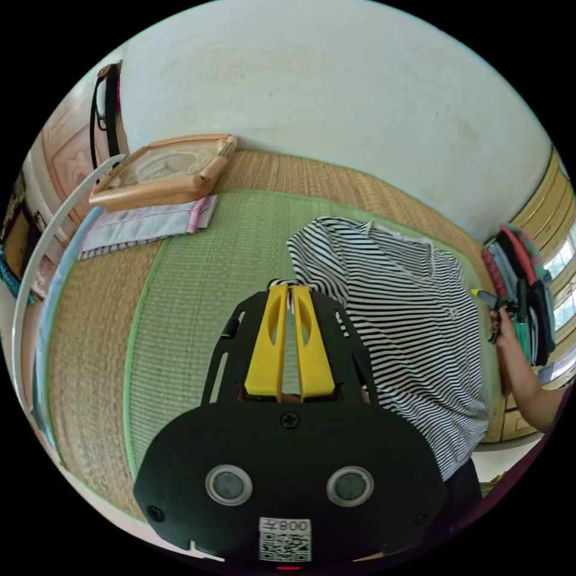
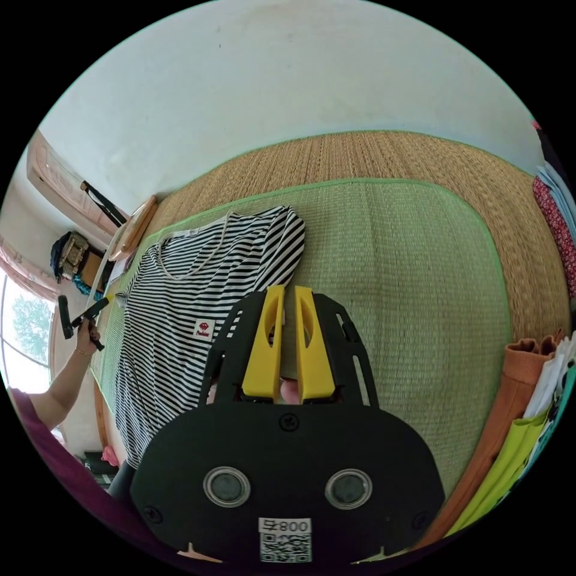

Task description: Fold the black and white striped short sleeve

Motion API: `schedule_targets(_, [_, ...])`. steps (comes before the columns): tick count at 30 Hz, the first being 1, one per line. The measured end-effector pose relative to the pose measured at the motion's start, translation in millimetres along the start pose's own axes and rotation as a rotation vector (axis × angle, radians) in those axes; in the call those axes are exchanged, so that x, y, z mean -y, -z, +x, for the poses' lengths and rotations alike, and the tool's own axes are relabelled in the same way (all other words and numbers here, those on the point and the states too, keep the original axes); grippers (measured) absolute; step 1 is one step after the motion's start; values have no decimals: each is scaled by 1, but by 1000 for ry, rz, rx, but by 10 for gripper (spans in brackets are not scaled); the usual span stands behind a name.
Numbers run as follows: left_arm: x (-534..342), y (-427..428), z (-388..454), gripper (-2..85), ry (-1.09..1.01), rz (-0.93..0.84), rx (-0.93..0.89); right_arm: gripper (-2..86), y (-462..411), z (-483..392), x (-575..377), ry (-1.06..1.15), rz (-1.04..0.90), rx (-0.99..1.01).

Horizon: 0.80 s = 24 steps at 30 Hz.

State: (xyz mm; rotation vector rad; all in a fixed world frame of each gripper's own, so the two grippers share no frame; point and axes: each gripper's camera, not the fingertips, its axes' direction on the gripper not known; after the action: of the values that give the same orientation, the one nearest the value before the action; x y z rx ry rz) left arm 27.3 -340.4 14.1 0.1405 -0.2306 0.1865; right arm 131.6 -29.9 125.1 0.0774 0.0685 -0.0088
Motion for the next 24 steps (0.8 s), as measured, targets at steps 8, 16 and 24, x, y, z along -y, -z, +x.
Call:
schedule_targets(8, [44, 2, 102, 70, -181, 45, -225, 68, 10, 10, -39, -108, 45, 135])
schedule_targets(16, [95, -38, 247, 70, -347, -54, -500, 55, 6, -32, -58, -50, 80, 325])
schedule_targets(24, [179, -82, 404, 88, -525, -214, -626, 47, -17, -72, -77, -5, 19, 309])
